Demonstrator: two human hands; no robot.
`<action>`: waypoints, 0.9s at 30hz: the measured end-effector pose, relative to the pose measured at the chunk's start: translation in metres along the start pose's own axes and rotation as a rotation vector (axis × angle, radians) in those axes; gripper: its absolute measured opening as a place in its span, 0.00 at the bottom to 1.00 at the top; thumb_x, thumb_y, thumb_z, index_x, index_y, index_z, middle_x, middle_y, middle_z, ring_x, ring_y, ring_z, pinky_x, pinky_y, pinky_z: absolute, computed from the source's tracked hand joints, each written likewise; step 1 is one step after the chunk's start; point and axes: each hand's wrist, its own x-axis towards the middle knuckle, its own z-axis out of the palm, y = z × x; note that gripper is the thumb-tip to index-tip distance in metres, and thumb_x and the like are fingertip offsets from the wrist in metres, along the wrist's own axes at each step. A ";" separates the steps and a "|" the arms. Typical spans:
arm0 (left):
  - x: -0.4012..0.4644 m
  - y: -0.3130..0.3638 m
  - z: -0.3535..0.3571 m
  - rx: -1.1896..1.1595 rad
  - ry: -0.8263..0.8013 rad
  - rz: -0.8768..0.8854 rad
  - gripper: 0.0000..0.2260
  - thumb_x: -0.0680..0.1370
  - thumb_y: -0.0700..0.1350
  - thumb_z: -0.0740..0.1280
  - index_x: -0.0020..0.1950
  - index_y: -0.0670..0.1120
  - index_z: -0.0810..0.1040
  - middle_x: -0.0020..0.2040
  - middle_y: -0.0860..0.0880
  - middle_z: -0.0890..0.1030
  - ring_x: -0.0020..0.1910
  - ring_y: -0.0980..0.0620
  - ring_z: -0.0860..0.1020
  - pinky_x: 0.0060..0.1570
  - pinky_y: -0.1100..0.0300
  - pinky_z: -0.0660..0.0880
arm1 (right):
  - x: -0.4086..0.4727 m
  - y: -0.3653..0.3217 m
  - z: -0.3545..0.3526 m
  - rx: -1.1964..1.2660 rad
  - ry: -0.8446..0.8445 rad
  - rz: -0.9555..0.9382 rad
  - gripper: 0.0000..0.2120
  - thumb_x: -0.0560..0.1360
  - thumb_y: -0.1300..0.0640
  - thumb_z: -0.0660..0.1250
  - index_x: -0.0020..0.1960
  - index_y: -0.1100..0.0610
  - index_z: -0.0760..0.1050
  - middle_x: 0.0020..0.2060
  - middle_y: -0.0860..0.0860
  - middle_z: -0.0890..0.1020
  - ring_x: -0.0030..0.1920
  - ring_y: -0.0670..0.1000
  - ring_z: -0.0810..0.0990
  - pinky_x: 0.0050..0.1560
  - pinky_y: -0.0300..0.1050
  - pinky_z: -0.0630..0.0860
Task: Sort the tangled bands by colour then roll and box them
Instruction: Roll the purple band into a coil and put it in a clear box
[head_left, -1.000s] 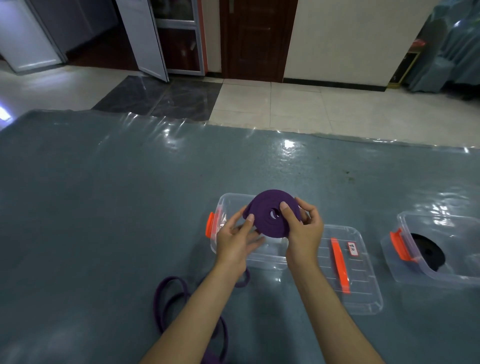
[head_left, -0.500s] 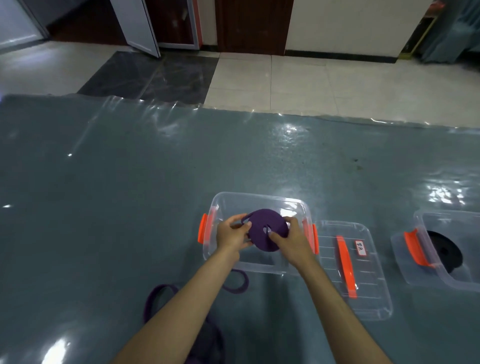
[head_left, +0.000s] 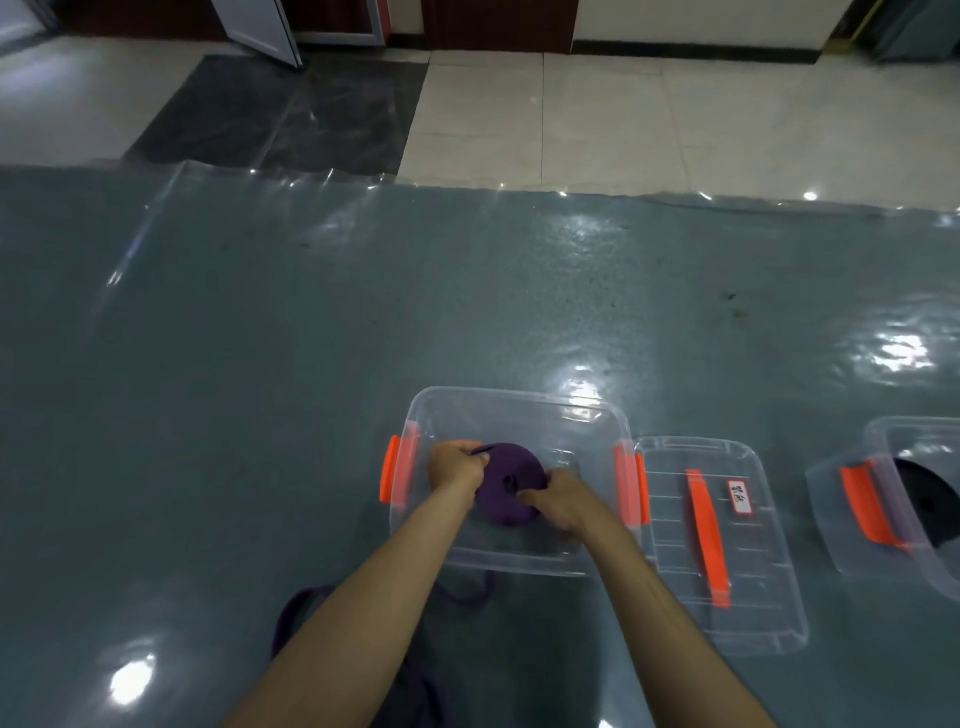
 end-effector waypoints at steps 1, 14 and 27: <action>0.001 0.000 0.001 0.012 0.008 0.010 0.12 0.80 0.33 0.72 0.63 0.38 0.85 0.58 0.37 0.86 0.59 0.37 0.84 0.60 0.41 0.82 | 0.003 0.000 0.001 -0.005 0.004 0.001 0.14 0.78 0.55 0.71 0.59 0.62 0.82 0.53 0.60 0.86 0.49 0.58 0.83 0.48 0.49 0.77; -0.013 0.013 -0.007 0.471 0.033 0.194 0.06 0.80 0.40 0.70 0.56 0.40 0.79 0.56 0.40 0.84 0.50 0.43 0.81 0.40 0.58 0.72 | -0.032 -0.012 -0.011 -0.268 0.246 -0.204 0.19 0.80 0.52 0.69 0.70 0.56 0.76 0.64 0.58 0.80 0.62 0.60 0.81 0.63 0.53 0.78; -0.170 -0.012 -0.098 0.818 0.297 1.163 0.05 0.80 0.41 0.71 0.54 0.46 0.86 0.47 0.49 0.86 0.46 0.47 0.83 0.40 0.56 0.75 | -0.163 0.035 0.024 -0.335 0.551 -0.733 0.07 0.81 0.58 0.69 0.57 0.54 0.83 0.50 0.48 0.86 0.48 0.51 0.84 0.49 0.52 0.82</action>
